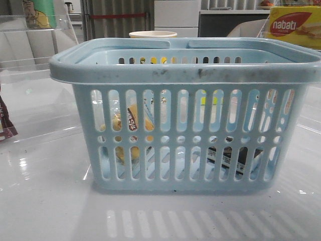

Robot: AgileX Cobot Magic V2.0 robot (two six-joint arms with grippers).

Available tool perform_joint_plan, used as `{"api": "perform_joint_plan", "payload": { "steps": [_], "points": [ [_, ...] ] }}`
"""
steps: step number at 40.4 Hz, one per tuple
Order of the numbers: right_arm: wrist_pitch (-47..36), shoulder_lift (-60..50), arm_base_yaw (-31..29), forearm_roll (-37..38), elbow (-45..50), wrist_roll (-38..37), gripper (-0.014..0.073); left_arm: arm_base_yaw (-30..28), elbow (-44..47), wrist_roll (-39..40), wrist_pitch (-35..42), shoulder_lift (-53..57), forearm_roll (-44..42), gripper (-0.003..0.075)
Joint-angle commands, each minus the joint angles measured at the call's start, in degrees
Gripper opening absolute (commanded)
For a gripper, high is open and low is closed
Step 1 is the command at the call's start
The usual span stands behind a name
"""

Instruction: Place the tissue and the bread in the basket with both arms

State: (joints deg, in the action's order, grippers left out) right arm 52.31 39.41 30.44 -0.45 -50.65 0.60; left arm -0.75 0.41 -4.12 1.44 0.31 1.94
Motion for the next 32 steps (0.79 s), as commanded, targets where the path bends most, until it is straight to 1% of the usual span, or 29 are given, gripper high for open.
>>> {"api": "perform_joint_plan", "payload": {
  "steps": [1, 6, 32],
  "points": [
    [-3.4, -0.1, 0.0, 0.5, -1.5, 0.1, 0.0052, 1.1, 0.3, 0.6, 5.1, 1.0, 0.1, 0.0094],
    [-3.4, -0.1, 0.0, 0.5, -1.5, 0.1, 0.0052, 2.2, 0.3, 0.4, 5.1, 1.0, 0.1, 0.0094],
    [-3.4, -0.1, 0.0, 0.5, -1.5, 0.1, 0.0052, 2.2, 0.3, 0.4, 5.1, 1.0, 0.1, 0.0093]
  ]
}}
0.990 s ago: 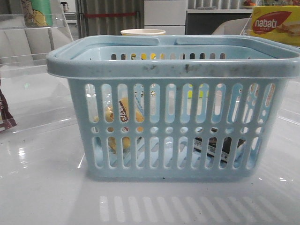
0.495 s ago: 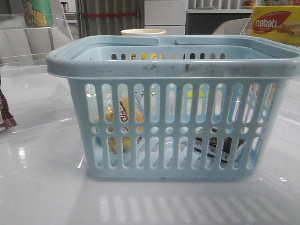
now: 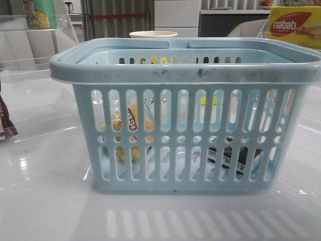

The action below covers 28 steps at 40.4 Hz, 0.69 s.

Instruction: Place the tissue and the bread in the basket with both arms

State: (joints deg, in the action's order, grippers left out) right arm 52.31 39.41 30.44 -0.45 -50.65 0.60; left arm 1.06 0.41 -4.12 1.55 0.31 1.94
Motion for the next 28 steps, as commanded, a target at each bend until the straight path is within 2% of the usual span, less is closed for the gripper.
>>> {"api": "perform_joint_plan", "payload": {
  "steps": [1, 13, 19, 23, 28],
  "points": [
    [-3.4, -0.1, 0.0, 0.5, -1.5, 0.1, 0.0052, 0.4, 0.3, 0.4, 5.0, 1.0, 0.1, 0.0093],
    [-3.2, -0.2, -0.3, 1.4, -1.5, 0.1, 0.0052, 0.4, 0.3, 0.4, 5.0, 1.0, 0.1, 0.0093],
    [-4.0, -2.4, -5.8, 1.6, -0.3, 0.1, 0.0052, 0.4, 0.3, 0.4, 5.0, 0.9, 0.1, 0.0093],
    [-9.7, -6.5, -10.7, 1.6, 3.7, 0.1, 0.0052, 0.4, 0.3, 0.4, 5.0, 0.9, 0.1, 0.0093],
    [-23.3, -12.3, -15.8, 1.6, 12.5, 0.1, 0.0052, 0.4, 0.3, 0.4, 5.0, 0.9, 0.1, 0.0093]
  ]
}}
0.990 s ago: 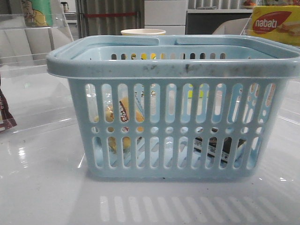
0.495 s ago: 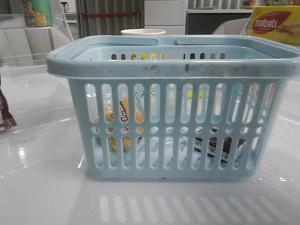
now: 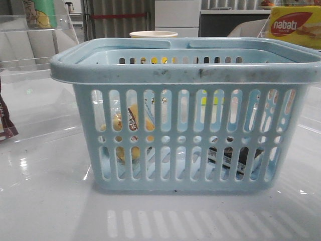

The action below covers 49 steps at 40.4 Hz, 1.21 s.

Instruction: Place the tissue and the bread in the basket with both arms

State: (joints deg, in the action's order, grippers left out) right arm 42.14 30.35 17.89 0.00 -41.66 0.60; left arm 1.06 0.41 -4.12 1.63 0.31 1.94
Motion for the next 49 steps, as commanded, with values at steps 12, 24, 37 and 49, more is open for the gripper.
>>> {"api": "perform_joint_plan", "payload": {
  "steps": [12, 24, 37, 49],
  "points": [
    [-42.1, -19.3, -12.0, 1.2, 28.4, 0.1, 0.0052, 0.4, 0.3, 0.4, 4.9, 0.9, 0.1, 0.0093],
    [-50.4, -29.8, -17.5, -2.9, 43.1, 0.1, 0.0052, 0.4, 0.3, 0.4, 4.9, 0.9, 0.1, 0.0093],
    [-45.3, -32.0, -17.9, -2.9, 43.0, 0.1, 0.0052, 0.4, 0.3, 0.4, 4.9, 0.9, 0.1, 0.0093],
    [-45.3, -32.0, -17.9, -2.9, 43.0, 0.1, 0.0052, 0.4, 0.3, 0.4, 4.9, 0.9, 0.1, 0.0093]
  ]
}}
